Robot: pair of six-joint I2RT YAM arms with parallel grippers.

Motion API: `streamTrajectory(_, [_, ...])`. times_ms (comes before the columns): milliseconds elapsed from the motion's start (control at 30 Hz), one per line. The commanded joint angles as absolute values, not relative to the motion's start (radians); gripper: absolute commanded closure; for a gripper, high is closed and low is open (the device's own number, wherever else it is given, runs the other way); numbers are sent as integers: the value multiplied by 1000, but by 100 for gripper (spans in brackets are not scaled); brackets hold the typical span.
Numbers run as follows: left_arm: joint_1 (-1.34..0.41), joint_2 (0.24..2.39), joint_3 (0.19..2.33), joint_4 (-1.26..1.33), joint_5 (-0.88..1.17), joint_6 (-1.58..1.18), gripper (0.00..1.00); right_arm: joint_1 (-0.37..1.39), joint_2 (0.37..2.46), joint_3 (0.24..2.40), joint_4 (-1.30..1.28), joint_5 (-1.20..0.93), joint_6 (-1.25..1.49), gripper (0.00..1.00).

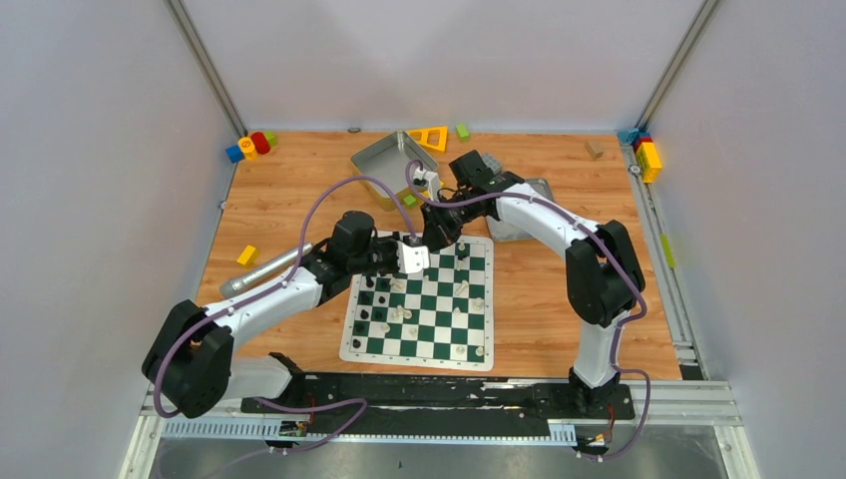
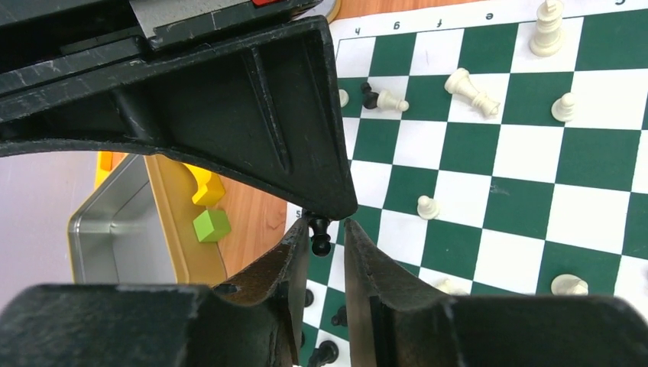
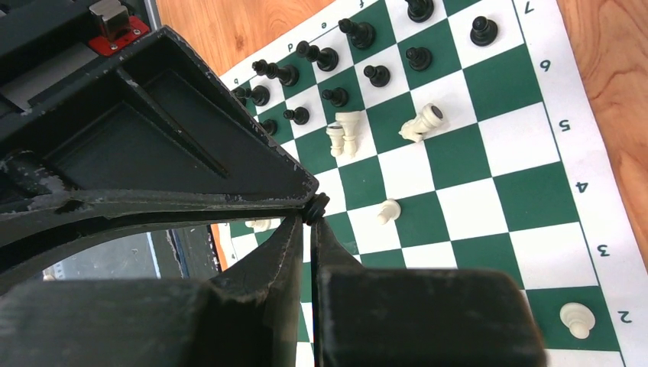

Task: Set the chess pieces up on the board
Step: Place the chess piece on the chessboard.

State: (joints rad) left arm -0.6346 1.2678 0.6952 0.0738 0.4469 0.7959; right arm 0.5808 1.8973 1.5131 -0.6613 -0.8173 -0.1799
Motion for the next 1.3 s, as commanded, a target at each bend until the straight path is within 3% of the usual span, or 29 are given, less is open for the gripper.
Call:
streamTrajectory(0, [-644, 1277, 742, 79, 463, 811, 71, 580, 1902, 1548, -646, -849, -177, 100])
streamTrajectory(333, [-645, 1271, 747, 62, 442, 810, 91, 581, 1901, 1547, -652, -863, -182, 98])
streamTrajectory(400, [-645, 1267, 748, 57, 430, 811, 99, 582, 1901, 1546, -663, -867, -190, 92])
streamTrajectory(600, [-644, 1219, 753, -67, 387, 868, 100, 569, 1849, 1509, -688, -860, -236, 62])
streamTrajectory(700, [-645, 1178, 768, -219, 371, 916, 100, 542, 1812, 1475, -697, -859, -259, 53])
streamTrajectory(1000, [-651, 1115, 883, -806, 433, 988, 100, 431, 1708, 1336, -704, -835, -327, 52])
streamTrajectory(1267, [-782, 1131, 824, -887, 347, 899, 99, 397, 1690, 1279, -687, -818, -345, 53])
